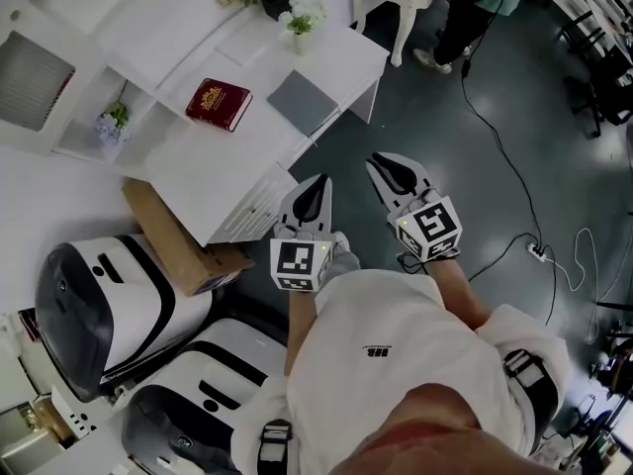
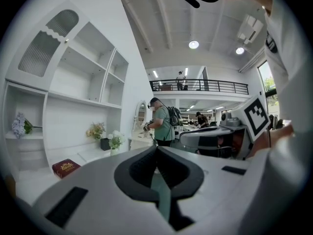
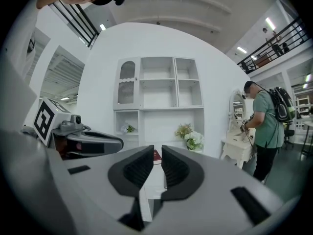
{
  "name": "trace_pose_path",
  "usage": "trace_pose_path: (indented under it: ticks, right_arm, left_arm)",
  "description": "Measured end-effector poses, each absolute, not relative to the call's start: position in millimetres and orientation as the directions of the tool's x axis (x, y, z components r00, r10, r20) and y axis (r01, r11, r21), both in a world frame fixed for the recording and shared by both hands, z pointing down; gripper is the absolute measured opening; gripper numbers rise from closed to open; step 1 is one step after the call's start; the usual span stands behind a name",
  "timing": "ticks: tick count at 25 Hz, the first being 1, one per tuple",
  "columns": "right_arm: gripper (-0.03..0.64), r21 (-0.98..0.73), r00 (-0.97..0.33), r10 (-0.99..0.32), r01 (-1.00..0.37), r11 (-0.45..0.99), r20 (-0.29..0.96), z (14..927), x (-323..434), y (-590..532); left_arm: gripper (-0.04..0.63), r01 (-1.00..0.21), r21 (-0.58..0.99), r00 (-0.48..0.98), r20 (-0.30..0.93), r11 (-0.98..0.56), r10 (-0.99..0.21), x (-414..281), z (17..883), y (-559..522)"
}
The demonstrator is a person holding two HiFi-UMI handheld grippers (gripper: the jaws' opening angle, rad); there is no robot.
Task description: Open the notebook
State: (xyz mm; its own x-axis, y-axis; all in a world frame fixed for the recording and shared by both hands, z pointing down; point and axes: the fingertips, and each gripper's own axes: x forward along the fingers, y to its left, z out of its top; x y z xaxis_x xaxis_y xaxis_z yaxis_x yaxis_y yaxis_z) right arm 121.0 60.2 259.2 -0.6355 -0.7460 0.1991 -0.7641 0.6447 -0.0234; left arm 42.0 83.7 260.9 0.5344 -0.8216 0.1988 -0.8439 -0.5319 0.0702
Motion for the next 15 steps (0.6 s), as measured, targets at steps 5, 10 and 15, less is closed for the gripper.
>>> trace_pose_path:
  ticks: [5,10,15]
  right_arm:
    - [0.035,-0.019,-0.603,-0.768,-0.789,0.614,0.217,269.4,109.1,34.8]
    - [0.035,-0.009,-0.583,-0.778,-0.802,0.598,0.233,275.1,95.7,11.6]
    - [0.035,-0.008,-0.57,-0.782,-0.809,0.588,0.253,283.4,85.9,-7.5]
  left_arm:
    - [0.0,-0.831,0.08,0.554,0.217,-0.551,-0.804,27.1,270.0,58.7]
    - [0.0,-0.818,0.092,0.572,0.225,-0.568,-0.789,11.6,275.2,34.3]
    - [0.0,-0.813,0.102,0.58,0.225,-0.573,-0.783,-2.2,280.1,9.9]
